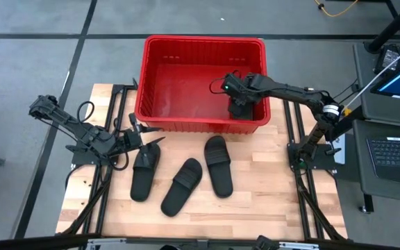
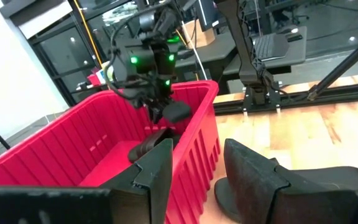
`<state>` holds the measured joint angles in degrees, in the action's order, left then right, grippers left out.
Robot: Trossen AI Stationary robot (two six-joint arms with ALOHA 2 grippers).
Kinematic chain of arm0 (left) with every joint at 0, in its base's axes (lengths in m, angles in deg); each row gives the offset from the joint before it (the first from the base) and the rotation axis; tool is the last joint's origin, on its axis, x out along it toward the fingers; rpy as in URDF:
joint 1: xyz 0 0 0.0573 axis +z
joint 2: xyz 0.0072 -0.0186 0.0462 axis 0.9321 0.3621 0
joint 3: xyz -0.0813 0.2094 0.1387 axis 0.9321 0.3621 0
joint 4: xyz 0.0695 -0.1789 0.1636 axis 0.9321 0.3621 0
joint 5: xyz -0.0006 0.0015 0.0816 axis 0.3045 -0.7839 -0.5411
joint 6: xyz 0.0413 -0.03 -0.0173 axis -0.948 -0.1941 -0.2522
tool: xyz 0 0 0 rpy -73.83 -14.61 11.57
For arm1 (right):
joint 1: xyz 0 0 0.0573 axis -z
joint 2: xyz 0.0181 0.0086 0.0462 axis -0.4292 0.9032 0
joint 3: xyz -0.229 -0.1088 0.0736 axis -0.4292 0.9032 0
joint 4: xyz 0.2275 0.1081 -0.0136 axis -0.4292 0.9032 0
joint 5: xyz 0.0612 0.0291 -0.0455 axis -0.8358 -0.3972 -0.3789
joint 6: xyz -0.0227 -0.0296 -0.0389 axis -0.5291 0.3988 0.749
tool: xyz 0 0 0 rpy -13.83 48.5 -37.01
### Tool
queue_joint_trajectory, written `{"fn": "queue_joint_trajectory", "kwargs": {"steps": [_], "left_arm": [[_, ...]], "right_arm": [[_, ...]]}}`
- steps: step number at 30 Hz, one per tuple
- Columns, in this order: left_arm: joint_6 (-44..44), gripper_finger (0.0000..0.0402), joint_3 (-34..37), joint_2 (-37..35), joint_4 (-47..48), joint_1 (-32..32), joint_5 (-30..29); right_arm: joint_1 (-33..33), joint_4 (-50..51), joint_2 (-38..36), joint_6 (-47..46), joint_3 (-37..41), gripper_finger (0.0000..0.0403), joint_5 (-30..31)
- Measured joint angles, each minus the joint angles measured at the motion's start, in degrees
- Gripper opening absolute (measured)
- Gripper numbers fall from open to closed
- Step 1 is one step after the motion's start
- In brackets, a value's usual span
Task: Pick and place slides into bin
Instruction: Put the right black slide into the red bin
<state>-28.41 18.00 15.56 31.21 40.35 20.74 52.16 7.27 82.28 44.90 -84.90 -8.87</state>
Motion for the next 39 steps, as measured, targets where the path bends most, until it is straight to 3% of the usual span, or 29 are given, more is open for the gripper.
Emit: {"fn": "queue_joint_trajectory", "kwargs": {"steps": [12,18,31,39], "left_arm": [[-3.01,0.014,0.0,-0.02,0.0,0.0,-0.02],[-3.25,0.014,0.0,0.0,0.0,0.02,-0.02],[-3.22,0.014,0.0,0.0,0.0,0.02,-0.02],[-3.14,0.014,0.0,-0.02,-0.06,0.0,-0.02]], "right_arm": [[-0.08,10.14,0.0,-2.16,-12.57,0.0069,-1.77],[-1.79,14.82,0.0,-3.13,-20.26,0.001,-1.52],[-11.91,20.5,0.02,-2.95,-32.21,0.0003,3.86],[-20.1,21.46,0.0,-5.71,-34.39,0.0002,5.18]]}}
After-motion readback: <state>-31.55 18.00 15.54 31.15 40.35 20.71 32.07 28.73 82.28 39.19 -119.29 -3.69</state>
